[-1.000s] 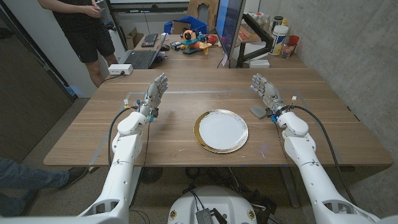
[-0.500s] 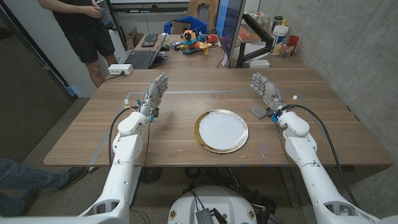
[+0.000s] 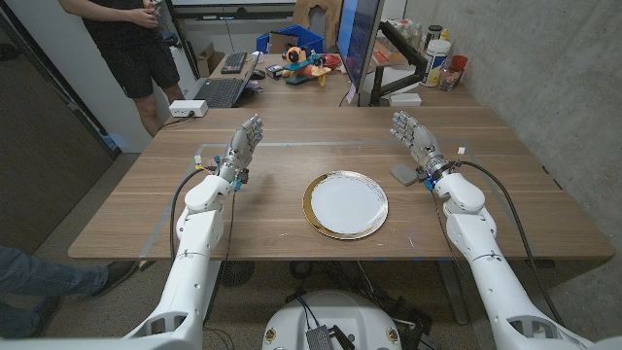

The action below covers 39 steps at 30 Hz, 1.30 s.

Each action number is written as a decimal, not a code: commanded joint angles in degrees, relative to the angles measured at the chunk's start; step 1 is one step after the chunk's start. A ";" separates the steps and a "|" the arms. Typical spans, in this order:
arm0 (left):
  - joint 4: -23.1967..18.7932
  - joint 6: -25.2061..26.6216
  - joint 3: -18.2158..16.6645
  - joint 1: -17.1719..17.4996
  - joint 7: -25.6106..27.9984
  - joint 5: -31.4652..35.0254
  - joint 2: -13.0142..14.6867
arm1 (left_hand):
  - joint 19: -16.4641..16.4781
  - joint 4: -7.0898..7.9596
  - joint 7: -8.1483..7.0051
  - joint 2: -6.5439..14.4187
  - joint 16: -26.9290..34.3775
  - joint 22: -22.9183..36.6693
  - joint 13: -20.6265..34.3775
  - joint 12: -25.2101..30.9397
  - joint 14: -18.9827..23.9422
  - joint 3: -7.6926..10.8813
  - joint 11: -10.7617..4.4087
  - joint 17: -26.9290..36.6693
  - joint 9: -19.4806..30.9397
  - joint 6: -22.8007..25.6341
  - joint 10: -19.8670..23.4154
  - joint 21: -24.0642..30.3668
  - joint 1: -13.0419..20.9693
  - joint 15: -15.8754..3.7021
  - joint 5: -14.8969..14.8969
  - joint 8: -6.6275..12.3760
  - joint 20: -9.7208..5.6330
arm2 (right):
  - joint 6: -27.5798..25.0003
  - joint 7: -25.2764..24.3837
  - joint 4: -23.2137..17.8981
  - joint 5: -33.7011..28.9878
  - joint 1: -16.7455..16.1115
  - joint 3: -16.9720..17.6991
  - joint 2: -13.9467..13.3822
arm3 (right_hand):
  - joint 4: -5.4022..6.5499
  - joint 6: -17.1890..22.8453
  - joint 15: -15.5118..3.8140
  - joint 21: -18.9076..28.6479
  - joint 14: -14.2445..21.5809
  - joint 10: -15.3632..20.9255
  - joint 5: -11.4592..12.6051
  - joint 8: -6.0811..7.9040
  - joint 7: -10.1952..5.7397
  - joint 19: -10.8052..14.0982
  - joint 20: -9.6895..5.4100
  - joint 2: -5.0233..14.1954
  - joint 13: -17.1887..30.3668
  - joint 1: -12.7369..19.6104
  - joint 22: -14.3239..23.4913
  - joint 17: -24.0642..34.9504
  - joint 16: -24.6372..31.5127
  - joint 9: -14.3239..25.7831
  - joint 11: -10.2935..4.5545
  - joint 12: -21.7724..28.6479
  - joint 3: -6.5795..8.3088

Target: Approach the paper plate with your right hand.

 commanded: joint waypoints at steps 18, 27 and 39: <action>-0.78 0.29 -0.02 0.21 -0.19 0.00 0.25 | -0.05 -0.40 0.34 0.76 0.20 0.32 -0.17 0.50 -0.39 -0.11 0.11 0.14 0.26 0.49 -0.23 -0.78 0.09 0.04 -0.02 0.18 0.09 | 2.10 0.79 -1.80 -0.82 -0.62 -0.56 -0.16 | -0.15 0.45 0.09 0.49 0.48 0.77 0.63 0.21 0.16 0.38 0.05 0.12 0.15 -0.31 0.20 -0.21 0.19 0.28 -0.16 0.09 -0.09; -1.00 0.48 0.15 0.08 -0.14 0.23 0.29 | -0.09 -0.46 0.31 0.82 0.19 0.33 -0.23 0.54 -0.42 -0.15 0.11 0.14 0.26 0.47 -0.16 -1.02 0.06 0.05 -0.05 0.15 0.11 | 2.92 0.92 -1.86 -0.85 -0.68 -0.54 -0.20 | -0.21 0.60 0.14 0.47 0.50 0.90 0.68 0.24 -0.08 0.36 0.11 0.18 0.15 -0.34 0.20 -0.31 0.18 0.27 -0.11 0.11 -0.10; -1.14 0.74 0.26 0.11 0.07 0.41 0.15 | -0.05 -0.53 0.31 0.88 0.17 0.34 -0.29 0.52 -0.48 -0.20 0.09 0.15 0.26 0.43 -0.26 -1.27 0.02 0.11 -0.07 0.12 0.06 | 4.76 1.13 -1.25 -1.43 -0.63 -0.78 -0.31 | -0.33 1.04 0.03 0.47 0.74 1.21 0.74 0.38 -0.22 0.41 0.18 0.28 0.15 -0.26 0.20 -0.45 0.24 0.28 -0.17 0.20 -0.05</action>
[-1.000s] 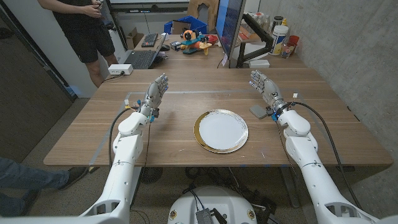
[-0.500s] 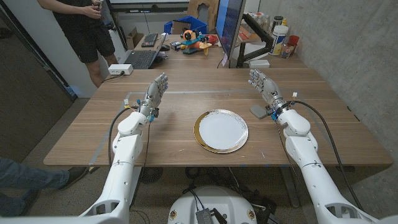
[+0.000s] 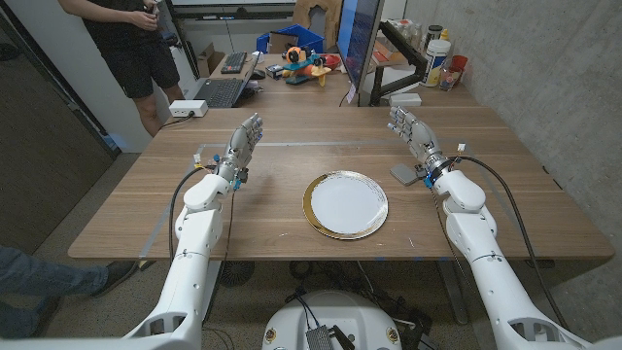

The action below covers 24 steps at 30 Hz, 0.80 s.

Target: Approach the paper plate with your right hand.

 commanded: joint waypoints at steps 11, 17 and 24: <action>-0.78 0.31 0.20 0.21 0.38 0.35 -0.14 | 0.00 -0.42 0.11 0.62 0.18 0.35 -0.07 0.56 -0.48 -0.07 0.03 0.15 0.27 0.28 -0.20 -0.46 0.30 0.13 -0.09 0.13 0.05 | 3.40 -0.09 -0.11 -0.93 -0.86 -0.22 0.06 | -0.35 0.69 -0.22 0.55 0.98 0.79 0.35 0.44 -0.46 0.66 0.10 0.32 0.15 -0.23 0.20 -0.05 0.29 0.29 -0.30 0.23 0.06; -1.03 0.42 0.34 0.21 0.41 0.46 -0.14 | 0.06 -0.47 0.12 0.67 0.18 0.35 -0.11 0.54 -0.48 -0.10 0.05 0.15 0.27 0.33 -0.26 -0.63 0.27 0.12 -0.10 0.14 0.05 | 4.65 0.15 -0.54 -1.31 -1.21 -0.28 -0.21 | -0.38 0.71 -0.25 0.55 1.11 1.03 0.37 0.42 -0.52 0.68 0.09 0.29 0.15 -0.27 0.20 -0.09 0.33 0.29 -0.40 0.30 0.02; -1.24 0.45 0.45 0.20 0.44 0.54 -0.14 | 0.11 -0.52 0.10 0.71 0.18 0.36 -0.14 0.56 -0.50 -0.13 0.17 0.15 0.27 0.35 -0.24 -0.78 0.25 0.04 -0.11 0.14 0.05 | 5.34 -0.10 -0.99 -2.01 -1.59 -0.38 -0.36 | -0.42 0.79 -0.30 0.59 1.37 1.21 0.42 0.42 -0.58 0.86 -0.02 0.33 0.15 -0.30 0.20 -0.16 0.41 0.29 -0.26 0.33 0.02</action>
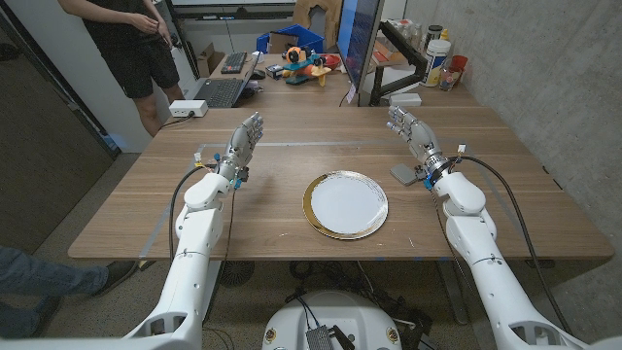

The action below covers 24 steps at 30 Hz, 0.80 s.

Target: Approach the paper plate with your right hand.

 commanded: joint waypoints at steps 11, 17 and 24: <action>-0.72 0.49 0.20 0.30 0.28 0.38 0.01 | 0.19 -0.43 0.06 0.78 0.19 0.07 0.10 0.59 -0.27 -0.02 0.08 0.15 0.27 0.41 -0.19 -0.58 0.22 0.26 -0.13 0.15 0.07 | 2.07 0.23 -0.17 -1.77 -0.35 -0.61 -0.83 | -0.43 0.73 -0.45 0.59 0.78 0.62 0.49 0.47 -0.37 0.50 0.02 0.34 0.15 -0.35 0.20 0.03 0.42 0.26 -0.31 0.36 0.06; -1.03 0.80 0.17 0.43 0.40 0.56 0.09 | 0.19 -0.47 0.06 0.82 0.20 0.07 0.08 0.58 -0.26 -0.05 -0.03 0.15 0.27 0.41 -0.24 -0.75 0.20 0.25 -0.13 0.14 0.15 | 1.92 0.35 -0.47 -2.32 -0.13 -0.84 -1.17 | -0.45 0.76 -0.45 0.61 0.84 0.69 0.51 0.45 -0.43 0.61 -0.01 0.33 0.16 -0.41 0.20 -0.01 0.43 0.26 -0.24 0.36 0.02; -1.49 1.17 0.26 0.61 0.52 0.87 0.16 | 0.24 -0.51 0.04 0.85 0.19 0.08 0.06 0.57 -0.29 -0.08 0.13 0.15 0.27 0.40 -0.28 -0.88 0.18 0.31 -0.13 0.13 0.15 | 1.64 0.79 -1.12 -3.31 -0.22 -1.19 -2.04 | -0.47 0.81 -0.48 0.60 0.95 0.77 0.54 0.45 -0.48 0.64 0.04 0.34 0.16 -0.45 0.20 -0.04 0.45 0.27 -0.29 0.36 0.01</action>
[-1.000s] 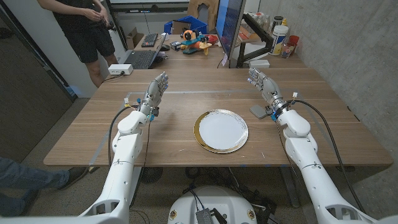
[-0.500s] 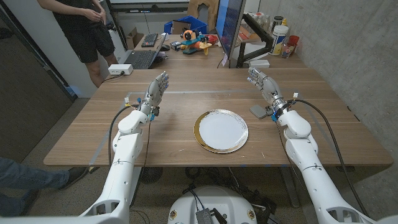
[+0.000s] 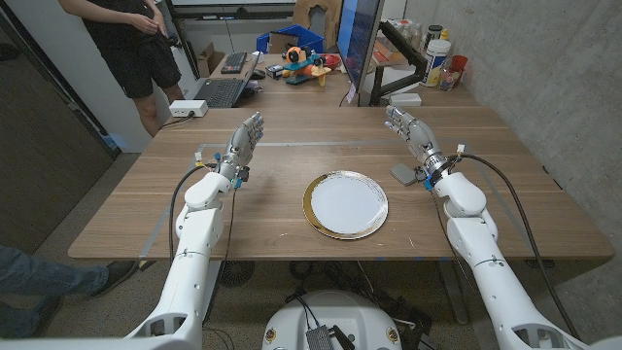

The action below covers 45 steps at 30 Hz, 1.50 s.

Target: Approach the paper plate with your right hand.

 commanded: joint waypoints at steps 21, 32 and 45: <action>-1.22 0.85 0.46 0.66 0.62 0.81 -0.34 | 0.30 -0.42 0.14 0.68 0.16 0.10 0.00 0.58 -0.39 0.04 0.29 0.15 0.27 0.50 -0.12 -0.80 -0.20 0.25 -0.14 0.15 0.21 | -1.49 1.12 -3.23 -2.41 -1.33 -0.07 -2.81 | -0.59 0.51 -0.29 0.58 0.79 0.75 0.67 0.40 -0.21 0.70 0.08 0.00 0.16 0.03 0.20 -0.23 0.17 0.28 -0.27 0.34 0.22; -1.31 0.84 0.81 0.53 0.72 1.13 -0.34 | 0.39 -0.48 0.14 0.73 0.17 0.11 -0.02 0.61 -0.36 0.00 0.42 0.15 0.27 0.51 -0.06 -1.01 -0.24 0.25 -0.15 0.14 0.16 | -1.45 1.47 -3.55 -2.80 -1.70 -0.14 -3.34 | -0.89 0.52 -0.31 0.57 0.93 0.84 0.78 0.37 -0.26 0.78 0.07 -0.13 0.17 0.28 0.19 -0.35 0.14 0.28 -0.33 0.32 0.25; -1.41 1.09 1.07 0.49 0.83 1.40 -0.34 | 0.42 -0.55 0.08 0.78 0.16 0.12 -0.04 0.59 -0.41 -0.06 0.31 0.15 0.27 0.51 -0.16 -1.27 -0.28 0.28 -0.15 0.13 0.20 | -0.60 2.05 -3.91 -3.80 -2.20 -0.56 -4.15 | -1.06 0.52 -0.39 0.56 1.07 0.94 0.87 0.33 -0.42 0.84 0.00 -0.23 0.17 0.36 0.19 -0.42 0.15 0.28 -0.34 0.30 0.24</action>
